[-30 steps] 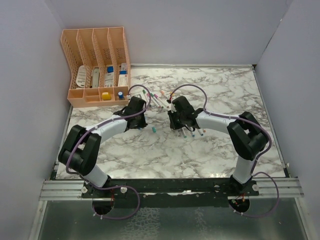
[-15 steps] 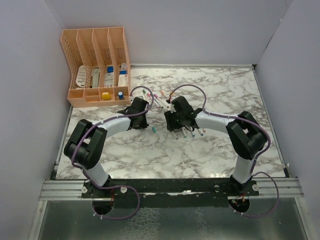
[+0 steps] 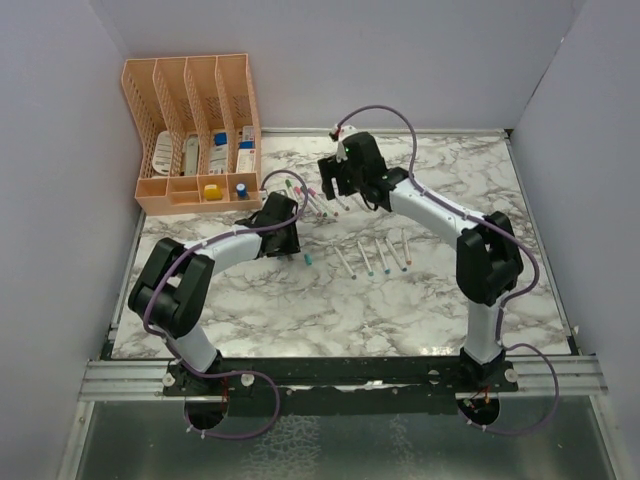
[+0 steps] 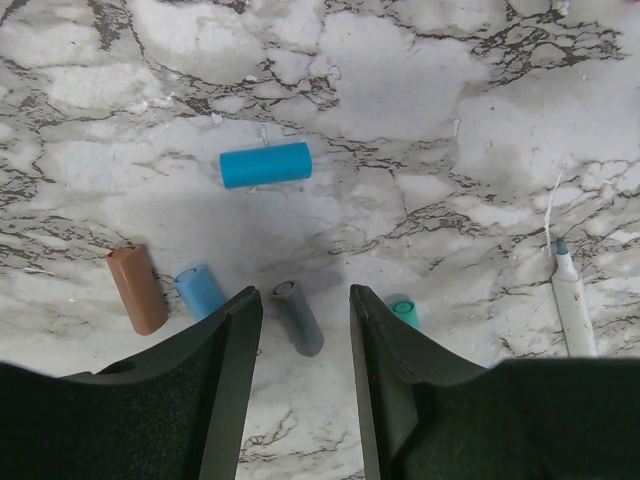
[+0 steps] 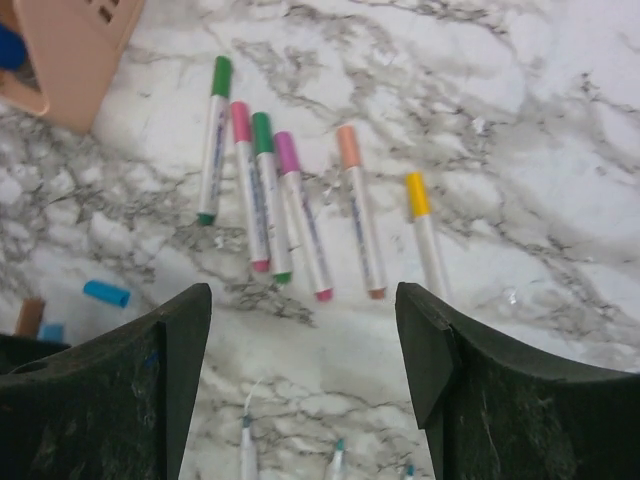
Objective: Open the pen caps
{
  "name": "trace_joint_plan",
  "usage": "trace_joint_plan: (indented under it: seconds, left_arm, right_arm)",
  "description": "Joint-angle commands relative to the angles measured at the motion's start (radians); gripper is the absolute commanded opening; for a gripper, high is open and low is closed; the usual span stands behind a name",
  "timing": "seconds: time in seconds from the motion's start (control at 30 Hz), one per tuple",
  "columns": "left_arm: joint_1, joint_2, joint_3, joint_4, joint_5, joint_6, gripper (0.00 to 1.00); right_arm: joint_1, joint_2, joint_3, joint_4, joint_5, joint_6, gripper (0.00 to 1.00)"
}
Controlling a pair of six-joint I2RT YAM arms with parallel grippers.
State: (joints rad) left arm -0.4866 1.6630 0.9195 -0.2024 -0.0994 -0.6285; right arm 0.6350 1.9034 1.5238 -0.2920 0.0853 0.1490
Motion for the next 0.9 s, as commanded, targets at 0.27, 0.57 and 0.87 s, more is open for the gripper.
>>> trace_joint_plan:
  seconds: [0.27,0.57,0.87]
  left_arm:
    - [-0.003,-0.246,0.133,-0.104,-0.041,0.020,0.53]
    - [0.003,-0.460,0.090,-0.035,-0.017,0.005,0.99]
    - [0.005,-0.511,0.091,-0.059,-0.035,-0.017,0.99]
  right_arm:
    - [-0.161,0.316,0.379,-0.174,-0.040,-0.099,0.73]
    - [-0.196,0.359,0.346,-0.173,-0.052,-0.107,0.71]
    - [-0.201,0.393,0.316,-0.162,-0.066,-0.117,0.63]
